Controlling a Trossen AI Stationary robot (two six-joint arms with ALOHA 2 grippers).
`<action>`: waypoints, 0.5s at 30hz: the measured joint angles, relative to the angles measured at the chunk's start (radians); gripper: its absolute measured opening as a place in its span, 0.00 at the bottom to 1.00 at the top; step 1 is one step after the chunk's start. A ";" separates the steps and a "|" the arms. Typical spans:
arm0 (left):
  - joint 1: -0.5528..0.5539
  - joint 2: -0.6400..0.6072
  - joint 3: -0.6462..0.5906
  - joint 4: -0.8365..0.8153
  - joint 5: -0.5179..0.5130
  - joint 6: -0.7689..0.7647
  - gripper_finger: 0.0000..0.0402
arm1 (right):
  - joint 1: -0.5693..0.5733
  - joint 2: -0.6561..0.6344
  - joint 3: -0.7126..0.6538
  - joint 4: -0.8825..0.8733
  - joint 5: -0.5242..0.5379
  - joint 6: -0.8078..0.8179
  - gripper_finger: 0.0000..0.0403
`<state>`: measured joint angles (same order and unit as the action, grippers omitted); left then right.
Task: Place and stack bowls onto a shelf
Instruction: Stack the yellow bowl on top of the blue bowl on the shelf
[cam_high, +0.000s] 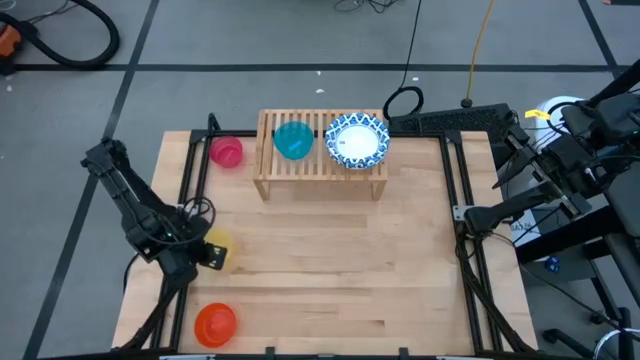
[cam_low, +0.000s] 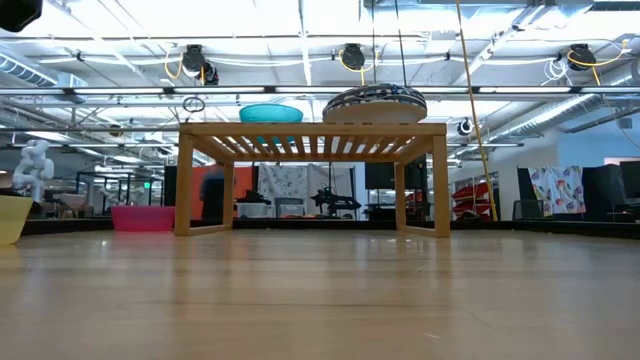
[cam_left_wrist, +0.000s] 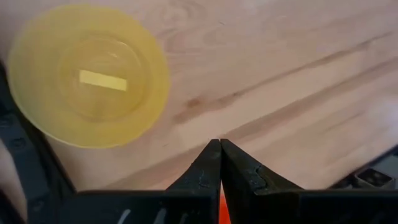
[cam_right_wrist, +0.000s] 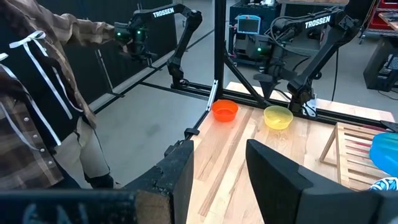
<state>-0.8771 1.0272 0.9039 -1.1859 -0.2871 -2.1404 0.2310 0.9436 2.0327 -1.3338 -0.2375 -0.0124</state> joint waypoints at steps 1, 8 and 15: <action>0.002 0.000 0.000 0.009 0.000 0.012 0.02 | 0.000 0.000 0.000 0.000 0.000 0.000 0.35; 0.024 0.000 0.000 0.028 0.009 0.052 0.03 | 0.000 0.000 0.000 0.006 0.000 -0.017 0.35; 0.059 0.000 0.000 0.030 0.029 0.136 0.13 | 0.000 0.000 0.000 0.051 0.000 -0.030 0.35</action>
<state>-0.8181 1.0275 0.9039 -1.1562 -0.2581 -2.0045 0.2310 0.9436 2.0327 -1.2831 -0.2379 -0.0425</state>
